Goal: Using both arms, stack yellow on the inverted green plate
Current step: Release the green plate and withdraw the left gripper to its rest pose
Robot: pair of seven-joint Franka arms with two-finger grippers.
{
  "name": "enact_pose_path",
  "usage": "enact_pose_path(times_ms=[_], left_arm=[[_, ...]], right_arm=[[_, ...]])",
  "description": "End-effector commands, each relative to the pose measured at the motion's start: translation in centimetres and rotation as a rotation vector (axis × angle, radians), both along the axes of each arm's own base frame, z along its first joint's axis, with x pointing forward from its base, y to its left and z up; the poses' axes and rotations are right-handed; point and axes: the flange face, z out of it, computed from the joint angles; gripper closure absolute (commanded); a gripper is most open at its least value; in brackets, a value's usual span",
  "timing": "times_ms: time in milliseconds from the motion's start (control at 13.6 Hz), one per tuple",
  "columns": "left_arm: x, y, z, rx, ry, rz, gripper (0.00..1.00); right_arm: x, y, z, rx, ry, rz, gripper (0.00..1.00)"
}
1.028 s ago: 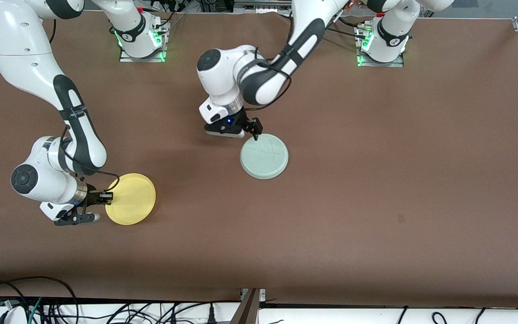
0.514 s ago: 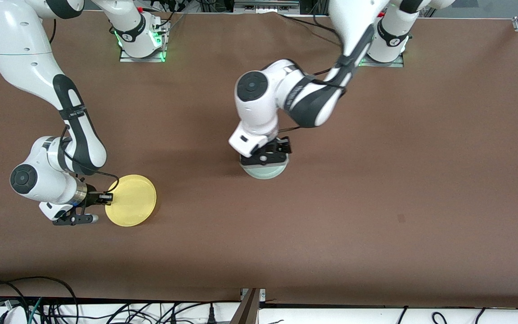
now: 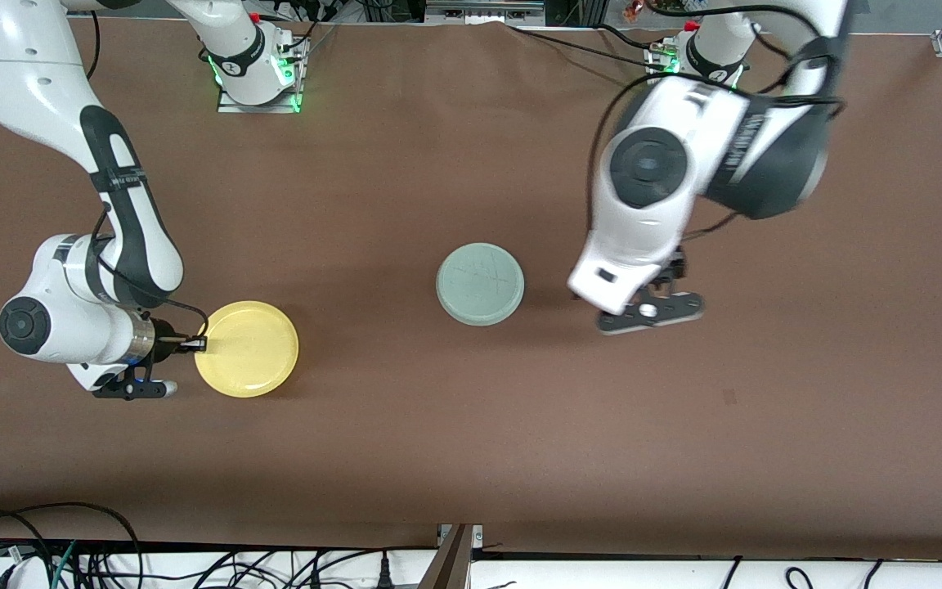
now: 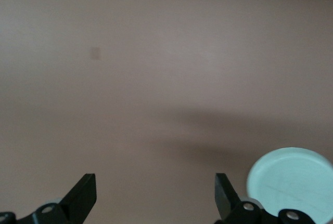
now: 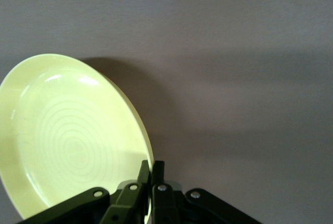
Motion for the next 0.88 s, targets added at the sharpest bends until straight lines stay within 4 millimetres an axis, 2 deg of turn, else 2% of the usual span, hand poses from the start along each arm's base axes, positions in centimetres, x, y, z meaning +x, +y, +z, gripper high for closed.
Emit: enact_pose_path(times_ms=[0, 147, 220, 294, 440, 514, 587, 807], left_arm=[[0.5, 6.7, 3.2, -0.032, 0.045, -0.132, 0.00], [1.2, 13.2, 5.7, -0.071, 0.040, -0.187, 0.00], [0.6, 15.3, 6.2, -0.081, 0.056, -0.235, 0.00], [0.1, 18.6, 7.0, -0.101, 0.059, -0.233, 0.00], [-1.6, 22.5, 8.6, -0.139, 0.048, -0.181, 0.00], [-2.7, 23.9, 8.2, -0.139, 0.063, -0.157, 0.00], [-3.4, 24.4, 8.3, -0.137, 0.039, -0.156, 0.00], [-7.0, 24.4, 9.1, -0.125, -0.068, -0.163, 0.00]], right_arm=[[-1.0, 3.9, 2.0, 0.030, 0.034, -0.046, 1.00], [-1.8, 7.5, 2.9, 0.066, 0.061, -0.072, 1.00], [-2.4, 9.0, 3.4, 0.091, 0.067, -0.097, 1.00], [-3.7, 10.8, 4.0, 0.121, 0.074, -0.105, 1.00], [-7.2, 13.9, 5.5, 0.174, 0.041, -0.125, 1.00], [-9.4, 16.0, 5.6, 0.173, 0.016, -0.132, 1.00], [-11.0, 17.6, 5.3, 0.174, -0.011, -0.146, 1.00], [-14.6, 23.4, 3.8, 0.208, -0.054, -0.183, 1.00]])
